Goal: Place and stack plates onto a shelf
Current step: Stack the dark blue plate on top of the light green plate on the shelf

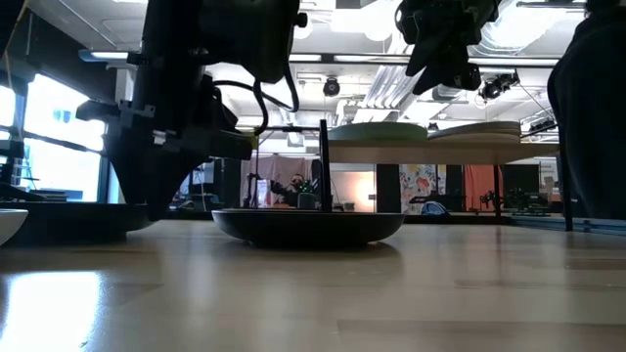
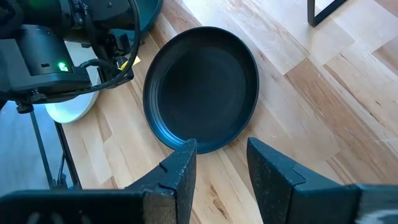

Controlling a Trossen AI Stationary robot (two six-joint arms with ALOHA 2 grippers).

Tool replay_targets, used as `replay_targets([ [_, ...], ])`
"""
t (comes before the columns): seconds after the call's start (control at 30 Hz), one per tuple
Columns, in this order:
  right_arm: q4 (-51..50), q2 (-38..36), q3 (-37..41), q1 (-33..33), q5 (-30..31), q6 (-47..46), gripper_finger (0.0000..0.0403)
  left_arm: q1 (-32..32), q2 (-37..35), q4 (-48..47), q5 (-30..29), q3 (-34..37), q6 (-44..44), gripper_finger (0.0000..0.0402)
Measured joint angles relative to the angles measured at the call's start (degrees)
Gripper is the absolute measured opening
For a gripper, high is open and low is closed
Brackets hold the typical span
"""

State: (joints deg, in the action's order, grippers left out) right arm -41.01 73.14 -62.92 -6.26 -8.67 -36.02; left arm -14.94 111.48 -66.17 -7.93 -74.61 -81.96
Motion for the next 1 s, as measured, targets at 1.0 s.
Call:
replay_targets([
  [1.0,0.6,0.0,0.0,0.0,0.0,-0.2,0.0123,-0.1,-0.1,3.0,2.5,5.6,4.1,0.0092],
])
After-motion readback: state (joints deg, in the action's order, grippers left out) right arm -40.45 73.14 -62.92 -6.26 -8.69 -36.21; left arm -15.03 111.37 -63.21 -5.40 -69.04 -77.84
